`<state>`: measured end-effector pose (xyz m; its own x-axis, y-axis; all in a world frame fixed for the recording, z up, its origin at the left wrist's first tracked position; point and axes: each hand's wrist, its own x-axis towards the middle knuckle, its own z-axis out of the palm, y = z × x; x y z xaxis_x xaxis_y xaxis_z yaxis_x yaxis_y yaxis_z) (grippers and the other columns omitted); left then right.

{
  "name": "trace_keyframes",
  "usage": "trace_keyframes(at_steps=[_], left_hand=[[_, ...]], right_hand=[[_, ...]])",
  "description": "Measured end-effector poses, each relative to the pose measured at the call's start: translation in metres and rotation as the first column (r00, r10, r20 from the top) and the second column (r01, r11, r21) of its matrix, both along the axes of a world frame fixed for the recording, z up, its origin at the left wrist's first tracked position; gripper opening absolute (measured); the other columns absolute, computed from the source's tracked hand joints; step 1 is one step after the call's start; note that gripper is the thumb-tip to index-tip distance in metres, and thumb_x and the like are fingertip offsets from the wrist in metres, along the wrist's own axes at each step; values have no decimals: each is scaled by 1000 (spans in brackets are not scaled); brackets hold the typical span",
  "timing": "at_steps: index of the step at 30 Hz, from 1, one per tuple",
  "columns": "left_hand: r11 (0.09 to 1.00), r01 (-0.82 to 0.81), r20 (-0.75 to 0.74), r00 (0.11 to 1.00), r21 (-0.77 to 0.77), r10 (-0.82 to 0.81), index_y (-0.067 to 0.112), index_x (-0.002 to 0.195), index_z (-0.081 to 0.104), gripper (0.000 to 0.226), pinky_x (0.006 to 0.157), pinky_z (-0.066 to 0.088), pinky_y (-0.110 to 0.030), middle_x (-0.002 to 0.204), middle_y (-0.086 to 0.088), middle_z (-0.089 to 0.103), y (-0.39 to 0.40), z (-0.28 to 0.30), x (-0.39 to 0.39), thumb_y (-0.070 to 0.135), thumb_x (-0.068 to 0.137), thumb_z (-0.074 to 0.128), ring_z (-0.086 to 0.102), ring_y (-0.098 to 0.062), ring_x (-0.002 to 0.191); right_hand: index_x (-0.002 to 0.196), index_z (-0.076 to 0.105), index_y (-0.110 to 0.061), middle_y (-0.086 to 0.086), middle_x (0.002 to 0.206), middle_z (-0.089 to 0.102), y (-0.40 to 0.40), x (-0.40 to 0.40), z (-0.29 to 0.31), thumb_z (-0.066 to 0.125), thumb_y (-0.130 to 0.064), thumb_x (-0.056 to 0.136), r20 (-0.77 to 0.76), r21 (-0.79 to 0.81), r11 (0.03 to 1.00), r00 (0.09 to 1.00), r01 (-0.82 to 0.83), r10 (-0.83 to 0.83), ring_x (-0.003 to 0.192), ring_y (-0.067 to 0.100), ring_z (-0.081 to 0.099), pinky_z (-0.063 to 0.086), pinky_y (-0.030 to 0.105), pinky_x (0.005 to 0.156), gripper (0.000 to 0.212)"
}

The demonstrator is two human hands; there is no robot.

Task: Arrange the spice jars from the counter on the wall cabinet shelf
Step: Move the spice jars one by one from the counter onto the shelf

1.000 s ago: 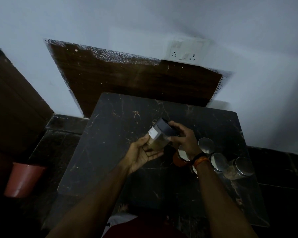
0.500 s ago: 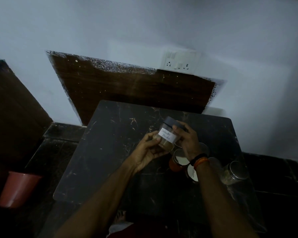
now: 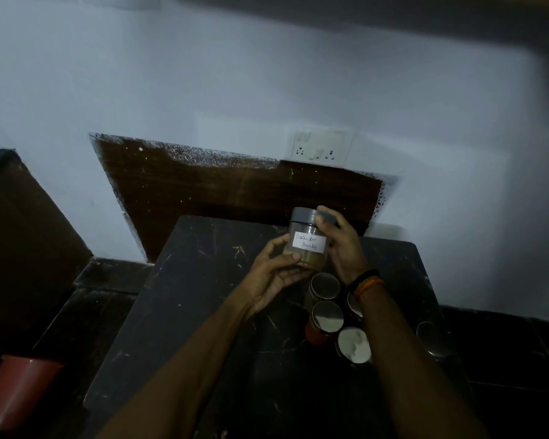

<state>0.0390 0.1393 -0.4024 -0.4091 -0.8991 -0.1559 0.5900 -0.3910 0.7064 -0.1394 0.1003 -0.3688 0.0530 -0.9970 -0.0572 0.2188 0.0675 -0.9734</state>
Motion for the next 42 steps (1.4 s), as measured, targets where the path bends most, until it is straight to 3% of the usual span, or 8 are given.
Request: trace_keyframes(at_steps=[5,10,21,27,32,36,39,42], left_hand=[[993,-31,5,999,-112,32,10,145,43,70,109,43,-58,144,-23,50,-26,39,-3,3,81,70,56,-40,128],[980,-63,18,998,-187,68,9,145,44,67,106,46,-56,141,-22,53,-52,80,-5,-1,83,68,58,-40,125],[934,-107,-88,993,-342,81,10,142,49,64,106,47,-56,140,-28,52,-93,172,-13,-3,83,71,57,-44,125],[898,-129,-120,989,-421,86,11,142,49,71,106,46,-56,137,-28,55,-105,223,-7,1,78,77,61,-44,121],[863,-146,-153,985,-484,81,10,143,47,71,108,45,-57,135,-29,58,-115,255,-1,-1,79,75,60,-46,121],[836,-138,-164,985,-531,59,10,144,44,68,106,46,-55,130,-27,62,-122,273,6,-4,83,72,60,-46,121],[809,-132,-137,989,-573,65,9,145,43,67,108,45,-55,132,-28,61,-127,283,10,-4,84,70,59,-45,123],[781,-107,-96,994,-615,61,10,143,45,66,108,45,-54,131,-27,61,-133,291,16,-2,84,72,59,-44,123]], right_hand=[[140,52,-18,9,136,59,-23,-4,42,73,-39,84,-75,-119,993,997,-24,15,121,27,61,52,47,101,64],[138,54,-13,10,134,62,-43,-5,88,70,-32,89,-57,-220,975,998,-14,1,122,29,62,54,41,96,54],[137,51,-18,12,140,52,-64,-1,200,67,-38,81,-89,-427,904,996,-17,-24,115,19,62,57,27,83,61],[139,52,-14,14,140,53,-75,2,253,64,-24,95,-120,-514,857,992,-22,-47,113,18,63,55,26,83,47],[138,54,-23,6,139,55,-78,9,296,66,-39,89,-241,-560,826,966,-61,-92,117,20,61,54,30,81,52],[135,56,-22,4,134,59,-77,13,318,71,-51,75,-271,-583,809,956,-70,-113,117,21,61,56,36,86,69],[134,56,-17,5,130,60,-80,17,329,74,-44,78,-275,-597,799,953,-63,-130,116,23,61,58,39,88,65],[128,61,-15,6,125,64,-84,20,338,78,-37,78,-264,-616,786,953,-47,-149,113,25,64,58,32,77,57]])
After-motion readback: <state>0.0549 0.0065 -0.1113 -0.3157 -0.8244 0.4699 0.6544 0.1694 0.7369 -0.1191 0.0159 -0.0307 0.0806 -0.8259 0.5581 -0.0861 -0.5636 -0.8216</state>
